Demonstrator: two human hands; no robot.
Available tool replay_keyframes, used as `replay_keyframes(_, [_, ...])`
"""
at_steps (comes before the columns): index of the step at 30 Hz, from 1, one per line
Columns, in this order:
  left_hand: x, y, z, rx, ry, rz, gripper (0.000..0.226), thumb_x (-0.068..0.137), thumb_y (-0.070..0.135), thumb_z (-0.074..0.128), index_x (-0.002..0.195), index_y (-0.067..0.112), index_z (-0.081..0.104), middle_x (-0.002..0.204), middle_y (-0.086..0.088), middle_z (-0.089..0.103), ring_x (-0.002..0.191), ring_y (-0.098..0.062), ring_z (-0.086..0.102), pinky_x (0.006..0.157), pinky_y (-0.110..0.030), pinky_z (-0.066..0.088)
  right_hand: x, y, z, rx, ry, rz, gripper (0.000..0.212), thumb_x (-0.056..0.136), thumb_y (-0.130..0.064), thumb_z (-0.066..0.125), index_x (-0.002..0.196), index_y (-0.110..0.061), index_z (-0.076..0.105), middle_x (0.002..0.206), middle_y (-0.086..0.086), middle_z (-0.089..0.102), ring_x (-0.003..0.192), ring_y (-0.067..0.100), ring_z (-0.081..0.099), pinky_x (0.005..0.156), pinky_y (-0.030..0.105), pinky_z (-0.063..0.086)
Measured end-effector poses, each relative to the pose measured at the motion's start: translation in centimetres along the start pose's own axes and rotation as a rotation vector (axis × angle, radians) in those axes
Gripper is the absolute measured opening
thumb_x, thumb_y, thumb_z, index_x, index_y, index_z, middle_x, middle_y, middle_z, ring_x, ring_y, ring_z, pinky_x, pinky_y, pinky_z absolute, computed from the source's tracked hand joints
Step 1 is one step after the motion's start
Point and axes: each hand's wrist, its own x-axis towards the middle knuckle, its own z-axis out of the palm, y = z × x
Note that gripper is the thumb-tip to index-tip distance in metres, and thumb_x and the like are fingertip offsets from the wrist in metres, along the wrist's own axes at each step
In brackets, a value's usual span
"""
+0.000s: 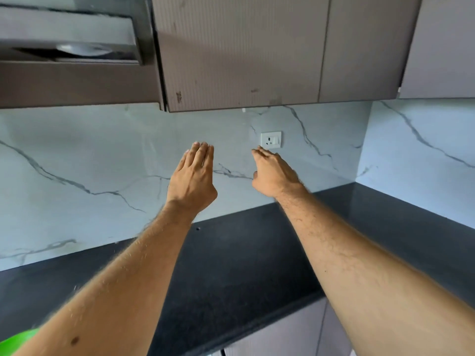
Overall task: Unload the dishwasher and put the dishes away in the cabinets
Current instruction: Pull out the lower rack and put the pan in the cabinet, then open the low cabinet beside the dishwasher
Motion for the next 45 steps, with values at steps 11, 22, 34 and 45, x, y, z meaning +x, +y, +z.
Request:
replay_keyframes(11, [-7.3,10.6,4.8,-0.248,-0.163,0.084,0.080,0.084,0.006,0.040,0.157,0.016,0.009,0.165,-0.001,0.003,0.151,-0.013,-0.005,0.123,-0.033,0.000,-14.9,9.6,1.8,-0.060,-0.099,0.248,0.064,0.090,-0.011,0.056,0.150,-0.009,0.035,0.156,0.005,0.036,0.139,0.022,0.040,0.113,0.030,0.032])
replay_keyframes(22, [-10.3,25.6,9.4,-0.419,-0.266,0.225,0.080,0.082,0.003,0.040,0.157,0.016,0.013,0.164,0.000,0.004,0.151,-0.013,-0.005,0.123,-0.032,-0.001,-24.5,21.5,0.1,-0.092,-0.118,0.481,0.059,0.093,-0.011,0.053,0.150,-0.011,0.035,0.158,0.005,0.033,0.139,0.025,0.039,0.112,0.033,0.034])
replay_keyframes(34, [-11.5,40.3,15.2,-0.471,-0.461,0.358,0.078,0.085,0.002,0.036,0.157,0.019,0.011,0.165,0.003,0.002,0.151,-0.012,-0.007,0.119,-0.026,-0.008,-31.6,36.0,2.5,-0.016,-0.191,0.699,0.061,0.094,-0.010,0.052,0.152,-0.013,0.031,0.159,0.005,0.029,0.143,0.026,0.032,0.114,0.038,0.032])
replay_keyframes(45, [-9.8,49.6,24.3,-0.565,-0.599,0.557,0.084,0.080,-0.002,0.040,0.157,0.019,0.014,0.164,0.002,0.007,0.151,-0.012,-0.003,0.120,-0.025,-0.003,-35.2,43.6,9.2,0.069,-0.343,0.879,0.051,0.091,-0.012,0.051,0.143,-0.014,0.050,0.141,0.008,0.053,0.124,0.028,0.054,0.105,0.037,0.042])
